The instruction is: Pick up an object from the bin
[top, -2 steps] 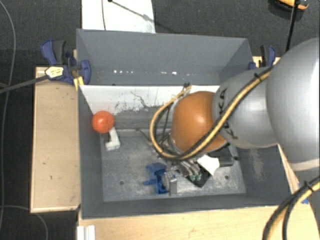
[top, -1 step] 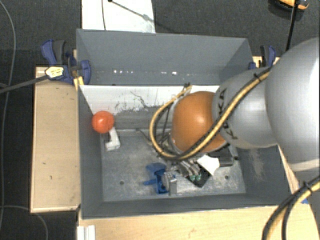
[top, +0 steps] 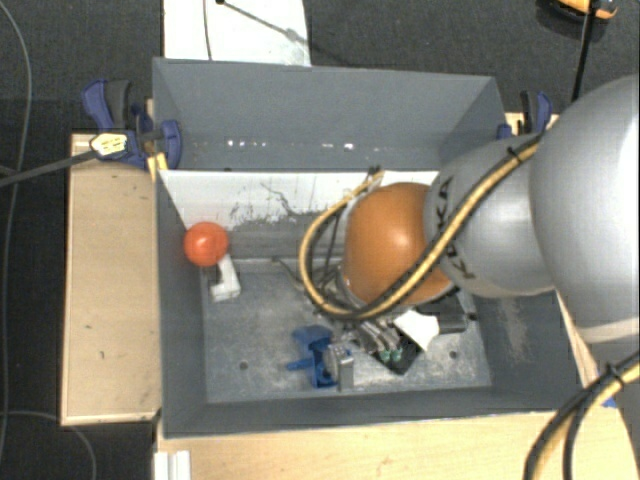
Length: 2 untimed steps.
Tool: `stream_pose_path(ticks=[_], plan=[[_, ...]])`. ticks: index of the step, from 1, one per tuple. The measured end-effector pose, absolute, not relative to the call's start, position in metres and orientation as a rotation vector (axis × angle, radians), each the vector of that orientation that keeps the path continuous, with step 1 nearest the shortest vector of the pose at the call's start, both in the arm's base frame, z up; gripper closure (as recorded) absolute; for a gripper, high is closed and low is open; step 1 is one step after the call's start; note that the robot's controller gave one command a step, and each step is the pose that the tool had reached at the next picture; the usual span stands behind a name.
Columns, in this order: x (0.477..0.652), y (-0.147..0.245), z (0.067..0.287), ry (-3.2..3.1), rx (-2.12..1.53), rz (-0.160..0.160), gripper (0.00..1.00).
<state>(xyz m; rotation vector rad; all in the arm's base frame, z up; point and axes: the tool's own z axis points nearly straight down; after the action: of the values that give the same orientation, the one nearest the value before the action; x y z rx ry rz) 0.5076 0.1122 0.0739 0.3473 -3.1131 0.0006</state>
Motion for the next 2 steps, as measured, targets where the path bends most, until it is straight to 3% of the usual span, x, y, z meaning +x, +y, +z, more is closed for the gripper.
stream_pose_path(ticks=[2], plan=[[0.5154,0.1099,0.0737,-3.098,0.43,-0.006,1.0]])
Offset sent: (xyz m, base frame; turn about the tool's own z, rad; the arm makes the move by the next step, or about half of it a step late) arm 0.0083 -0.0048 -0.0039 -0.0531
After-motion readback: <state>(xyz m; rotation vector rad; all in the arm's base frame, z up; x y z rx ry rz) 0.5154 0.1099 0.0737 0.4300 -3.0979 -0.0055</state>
